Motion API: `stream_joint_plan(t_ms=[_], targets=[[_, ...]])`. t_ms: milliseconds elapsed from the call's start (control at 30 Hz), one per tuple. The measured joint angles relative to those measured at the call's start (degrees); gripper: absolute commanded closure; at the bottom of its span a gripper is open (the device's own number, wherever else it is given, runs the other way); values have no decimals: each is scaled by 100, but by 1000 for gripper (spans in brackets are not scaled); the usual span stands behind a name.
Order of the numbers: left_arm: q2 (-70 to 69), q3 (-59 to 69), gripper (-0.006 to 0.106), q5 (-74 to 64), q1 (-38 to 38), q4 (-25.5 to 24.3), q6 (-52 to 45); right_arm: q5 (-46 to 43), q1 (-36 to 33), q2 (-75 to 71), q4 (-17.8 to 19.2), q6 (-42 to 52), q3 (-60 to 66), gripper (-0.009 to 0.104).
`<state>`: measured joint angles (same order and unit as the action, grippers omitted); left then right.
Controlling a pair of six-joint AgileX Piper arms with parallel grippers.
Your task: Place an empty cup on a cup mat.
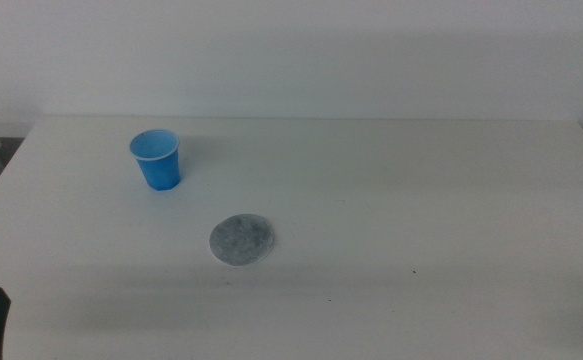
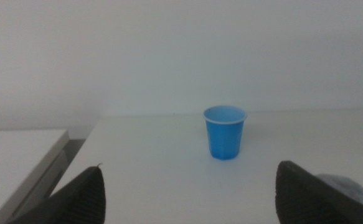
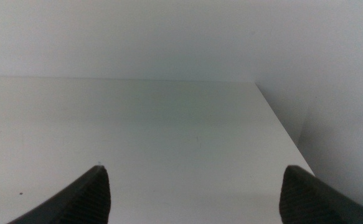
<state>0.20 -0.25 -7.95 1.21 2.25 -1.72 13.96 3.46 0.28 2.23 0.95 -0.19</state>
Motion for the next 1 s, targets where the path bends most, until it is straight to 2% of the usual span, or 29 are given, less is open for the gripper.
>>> stream_joint_plan(t_ms=[100,567,1000], targets=[[385,-477,7,-436,0,0,0,0,0,0,0,0,0,2],[4691,-5132,7,-3735,0,145,293,0,0,0,0,0,0,2],[9086,-8603,7,-4999,0,200,-102,0,0,0,0,0,0,2]])
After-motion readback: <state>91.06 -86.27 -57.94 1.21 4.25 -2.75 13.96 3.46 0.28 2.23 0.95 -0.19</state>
